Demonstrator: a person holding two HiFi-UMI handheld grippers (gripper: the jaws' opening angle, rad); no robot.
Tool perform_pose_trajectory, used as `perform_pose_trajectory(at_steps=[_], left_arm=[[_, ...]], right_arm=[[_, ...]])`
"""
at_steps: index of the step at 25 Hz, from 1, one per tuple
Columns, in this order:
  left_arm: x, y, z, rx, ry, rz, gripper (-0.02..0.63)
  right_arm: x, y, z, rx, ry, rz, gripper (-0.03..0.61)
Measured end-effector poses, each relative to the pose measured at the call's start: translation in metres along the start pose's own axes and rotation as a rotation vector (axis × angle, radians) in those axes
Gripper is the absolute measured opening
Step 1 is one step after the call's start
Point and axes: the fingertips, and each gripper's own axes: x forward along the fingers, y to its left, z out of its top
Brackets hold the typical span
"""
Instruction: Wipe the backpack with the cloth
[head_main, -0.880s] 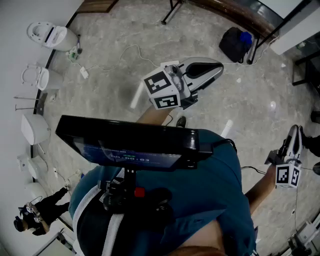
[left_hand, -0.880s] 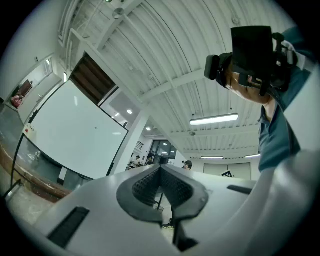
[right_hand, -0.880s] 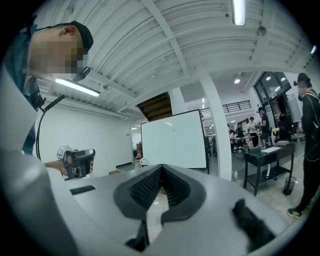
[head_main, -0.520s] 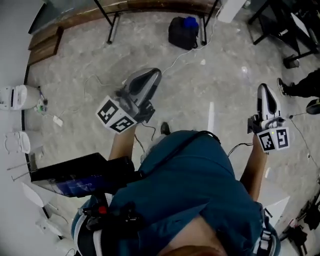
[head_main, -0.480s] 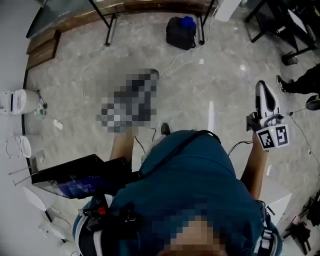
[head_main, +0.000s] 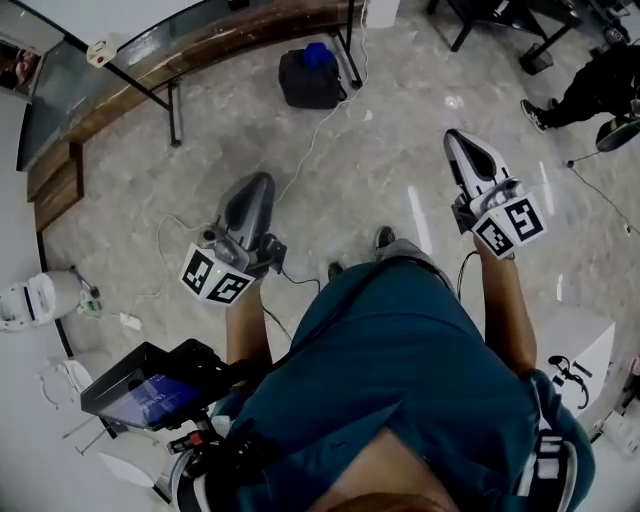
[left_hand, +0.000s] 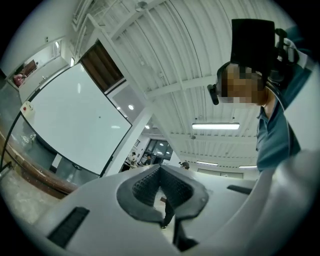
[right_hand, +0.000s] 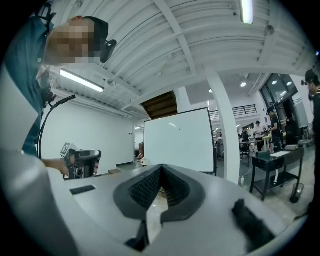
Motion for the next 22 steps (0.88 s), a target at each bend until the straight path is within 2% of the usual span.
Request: perform_pose_trajectory(at_steps=[5,9,15,22], left_arm=[[0.049,0.030,-0.024,-0.012,0.087,0.012,-0.008],[0.109,0.067,-0.047,0.005,0.130,0.052,-0.008],[0.192,0.119,-0.072,0.045,0.182,0.104,-0.008],[0.234,0.180,-0.086,0.037,0.210,0.140,-0.008]], right_arm=[[0.035,-0.048,-0.029,-0.007,0.050,0.007,-0.006],[0.076,-0.110,-0.057,-0.008,0.080,0.042,-0.006],[0.162,-0.182,-0.094,-0.027,0.168,0.174,-0.006],[0.269,-0.212,-0.143,-0.081,0.292,0.284,-0.006]])
